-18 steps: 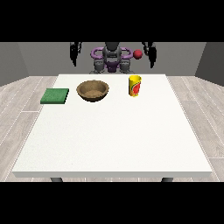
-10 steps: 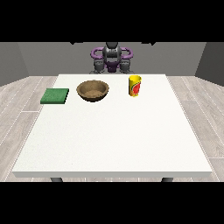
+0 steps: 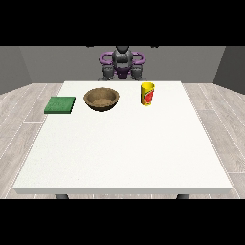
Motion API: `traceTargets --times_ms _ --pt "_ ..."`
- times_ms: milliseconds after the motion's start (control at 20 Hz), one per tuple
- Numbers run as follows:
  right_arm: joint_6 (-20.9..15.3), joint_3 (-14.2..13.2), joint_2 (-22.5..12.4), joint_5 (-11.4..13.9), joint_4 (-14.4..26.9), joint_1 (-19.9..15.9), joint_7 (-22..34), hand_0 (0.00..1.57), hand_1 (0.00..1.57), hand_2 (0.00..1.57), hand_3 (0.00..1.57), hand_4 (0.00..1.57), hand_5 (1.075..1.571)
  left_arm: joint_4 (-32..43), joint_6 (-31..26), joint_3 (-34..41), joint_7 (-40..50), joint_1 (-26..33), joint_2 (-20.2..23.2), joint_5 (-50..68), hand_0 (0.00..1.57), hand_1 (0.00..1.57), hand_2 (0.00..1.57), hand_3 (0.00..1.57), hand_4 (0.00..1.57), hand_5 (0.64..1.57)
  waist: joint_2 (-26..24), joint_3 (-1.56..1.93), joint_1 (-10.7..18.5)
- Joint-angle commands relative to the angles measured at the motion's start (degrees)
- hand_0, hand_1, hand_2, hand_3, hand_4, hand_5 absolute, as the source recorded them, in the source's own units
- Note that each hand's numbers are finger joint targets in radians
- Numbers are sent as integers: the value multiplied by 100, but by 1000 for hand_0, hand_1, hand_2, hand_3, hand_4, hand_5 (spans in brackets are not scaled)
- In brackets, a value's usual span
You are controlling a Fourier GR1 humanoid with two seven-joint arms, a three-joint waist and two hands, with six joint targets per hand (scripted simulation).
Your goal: Pick the cup and pour the ball into the bowl, then pick the bowl and place it on the pad
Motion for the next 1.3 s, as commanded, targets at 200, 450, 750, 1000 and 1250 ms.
traceTargets --times_ms 200,450,750,1000,1250 --pt "586 -416 -83 -470 13 -63 -1099 0 0 0 0 437 1570 341 385 -347 -1366 -359 -190 -490 0 0 0 0 0 1541 1467 6 -210" --pt "991 -672 -176 -431 567 -170 -2150 0 0 0 0 367 1571 1218 411 -262 -2795 -491 -193 -675 0 0 0 0 0 1517 2196 4 -391" --pt "1261 -757 -297 -338 1184 -582 -2629 0 0 0 0 303 1571 2029 761 -109 -3169 -1432 -193 -888 0 0 0 0 0 1495 2726 4 -491" --pt "1692 -1338 -723 -726 1751 -814 -2818 0 0 0 0 261 1571 2876 869 61 -3864 -1694 -167 -1075 0 0 0 0 0 1489 2693 3 -476" --pt "1885 -1509 -818 -641 2161 -945 -3308 0 0 0 0 227 1571 3897 644 612 -4621 -2073 49 -774 0 0 0 0 0 1473 2903 3 -517"
